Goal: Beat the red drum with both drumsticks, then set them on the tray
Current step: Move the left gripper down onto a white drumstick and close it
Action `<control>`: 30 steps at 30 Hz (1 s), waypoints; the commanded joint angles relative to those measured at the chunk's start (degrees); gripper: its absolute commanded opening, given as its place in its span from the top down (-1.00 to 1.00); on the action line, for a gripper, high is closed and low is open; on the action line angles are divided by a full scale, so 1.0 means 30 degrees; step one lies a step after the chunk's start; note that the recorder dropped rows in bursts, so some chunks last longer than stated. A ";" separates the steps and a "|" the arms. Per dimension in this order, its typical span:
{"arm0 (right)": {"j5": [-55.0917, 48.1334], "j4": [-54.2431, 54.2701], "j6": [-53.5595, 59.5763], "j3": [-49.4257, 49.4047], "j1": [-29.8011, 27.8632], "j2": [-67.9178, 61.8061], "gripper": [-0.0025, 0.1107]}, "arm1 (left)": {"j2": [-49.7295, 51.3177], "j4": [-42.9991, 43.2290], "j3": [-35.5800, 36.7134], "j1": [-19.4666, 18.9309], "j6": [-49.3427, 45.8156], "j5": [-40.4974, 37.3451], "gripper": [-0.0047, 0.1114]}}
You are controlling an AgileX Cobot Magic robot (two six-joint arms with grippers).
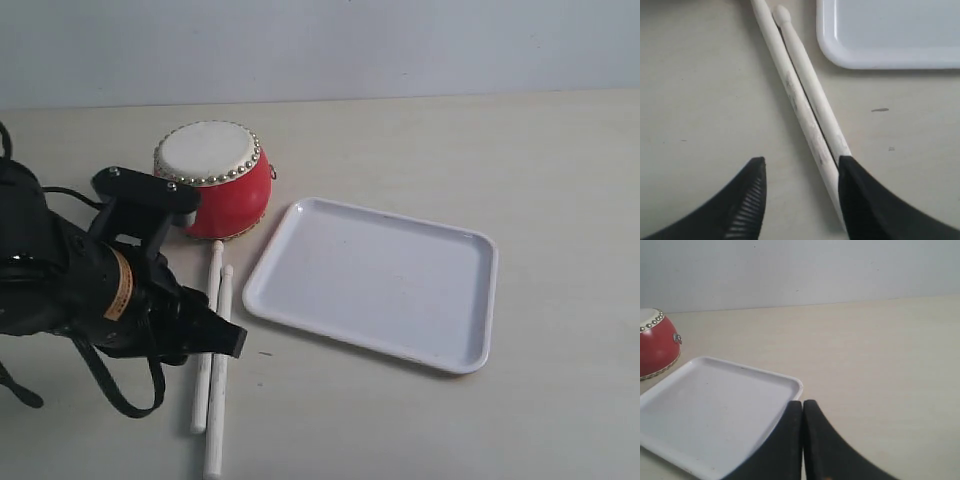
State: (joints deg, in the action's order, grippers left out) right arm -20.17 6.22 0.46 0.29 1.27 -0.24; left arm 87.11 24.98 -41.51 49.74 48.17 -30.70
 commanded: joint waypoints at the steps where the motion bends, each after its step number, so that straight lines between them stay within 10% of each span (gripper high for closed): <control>1: 0.0041 -0.0025 -0.0003 -0.0096 0.0031 0.0079 0.96 | 0.1028 -0.0042 0.0064 -0.0031 0.0140 0.0491 0.14; 15: 0.0041 -0.0025 -0.0003 -0.0096 0.0031 0.0079 0.96 | 0.2321 -0.2061 0.0064 -0.1483 0.0140 0.2681 0.15; 22: 0.0041 -0.0025 -0.0003 -0.0096 0.0031 0.0079 0.96 | 0.2321 -0.2939 0.0064 -0.2119 -0.0123 0.3052 0.80; 30: 0.0041 -0.0025 -0.0003 -0.0096 0.0031 0.0079 0.96 | 0.3878 -0.4622 0.0064 -0.2039 -0.1569 0.3250 0.47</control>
State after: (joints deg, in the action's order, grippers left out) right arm -20.17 6.22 0.46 0.29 1.27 -0.24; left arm 97.46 12.07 -41.51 43.44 44.30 -22.10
